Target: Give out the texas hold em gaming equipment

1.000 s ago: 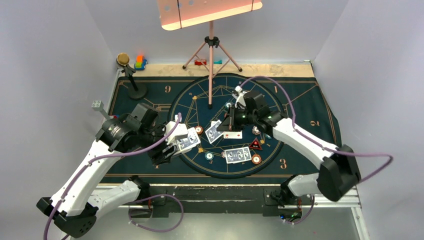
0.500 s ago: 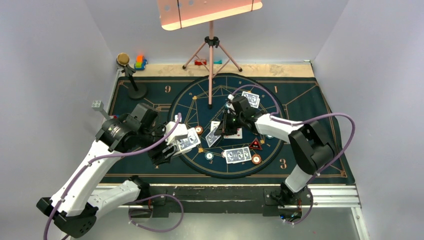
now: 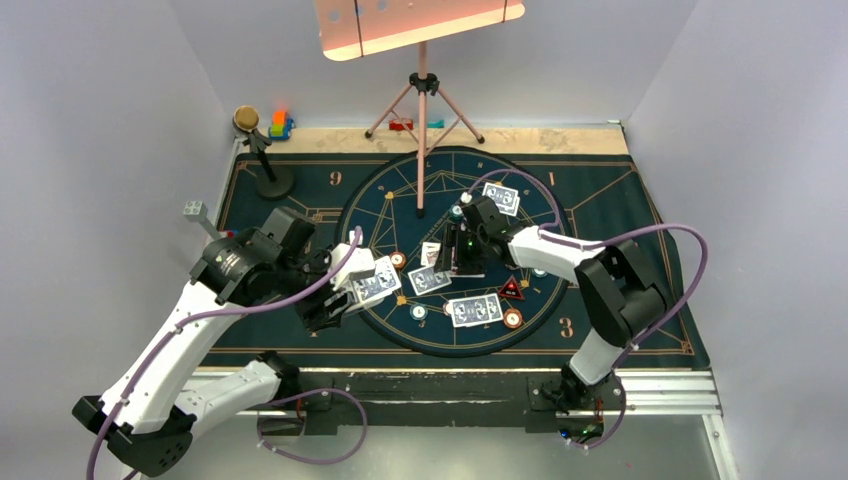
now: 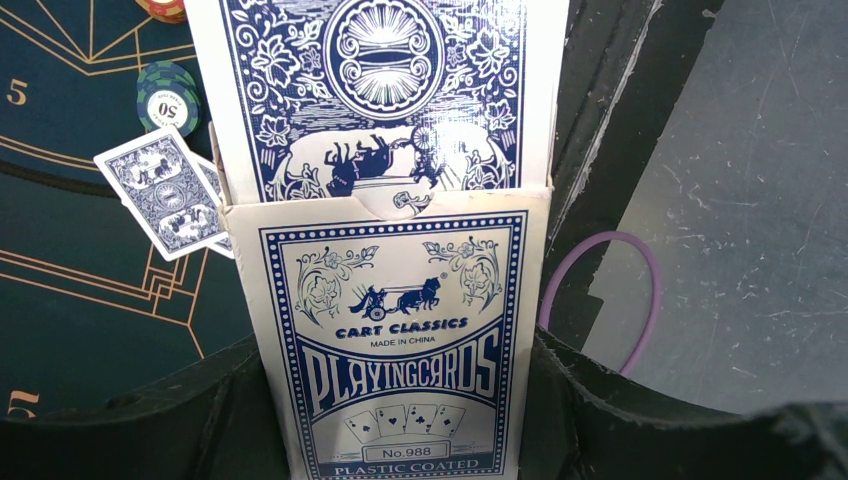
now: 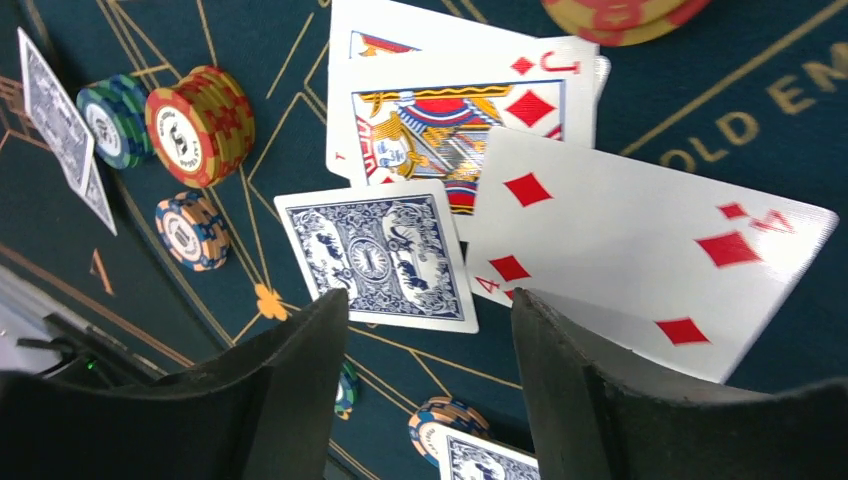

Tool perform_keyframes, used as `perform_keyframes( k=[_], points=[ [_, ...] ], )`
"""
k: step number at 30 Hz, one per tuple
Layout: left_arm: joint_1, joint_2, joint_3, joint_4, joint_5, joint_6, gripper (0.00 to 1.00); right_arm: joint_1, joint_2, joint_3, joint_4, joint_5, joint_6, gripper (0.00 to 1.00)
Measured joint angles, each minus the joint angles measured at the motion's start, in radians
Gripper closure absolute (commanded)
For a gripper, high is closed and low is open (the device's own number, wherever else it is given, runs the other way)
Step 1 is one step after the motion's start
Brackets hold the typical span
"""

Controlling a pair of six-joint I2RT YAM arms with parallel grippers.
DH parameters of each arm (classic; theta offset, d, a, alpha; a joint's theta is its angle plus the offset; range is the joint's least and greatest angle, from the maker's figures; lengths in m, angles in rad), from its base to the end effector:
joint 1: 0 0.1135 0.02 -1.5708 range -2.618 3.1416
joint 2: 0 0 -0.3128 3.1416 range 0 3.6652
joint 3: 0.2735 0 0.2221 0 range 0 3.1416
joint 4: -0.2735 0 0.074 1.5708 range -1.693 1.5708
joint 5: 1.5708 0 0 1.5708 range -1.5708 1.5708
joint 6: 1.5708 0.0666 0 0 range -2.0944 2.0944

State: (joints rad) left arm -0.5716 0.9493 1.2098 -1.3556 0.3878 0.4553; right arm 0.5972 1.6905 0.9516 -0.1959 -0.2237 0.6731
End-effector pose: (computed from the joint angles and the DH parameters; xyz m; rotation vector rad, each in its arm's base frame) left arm 0.0631 -0.0705 0.3603 1.4049 2.2358 -0.5542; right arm 0.2715 0.2025 0.2126 0.0027 2.6587 0.7591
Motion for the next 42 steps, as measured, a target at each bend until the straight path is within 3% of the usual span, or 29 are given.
perform_keyframes(
  k=[8,18,29,42],
  points=[
    [0.000,0.000,0.000,0.000,0.002,0.000,1.00,0.000,-0.125,0.076,-0.131,0.065,-0.052,0.14],
    [0.000,0.001,0.000,0.000,0.002,0.000,1.00,0.035,-0.367,0.113,-0.098,-0.171,-0.026,0.08],
    [0.000,0.006,0.000,0.000,0.002,0.000,1.00,0.146,-0.384,0.126,0.014,-0.346,0.050,0.04],
    [0.000,0.016,0.000,0.001,0.002,0.000,1.00,0.248,-0.322,0.153,0.096,-0.378,0.103,0.02]
  ],
)
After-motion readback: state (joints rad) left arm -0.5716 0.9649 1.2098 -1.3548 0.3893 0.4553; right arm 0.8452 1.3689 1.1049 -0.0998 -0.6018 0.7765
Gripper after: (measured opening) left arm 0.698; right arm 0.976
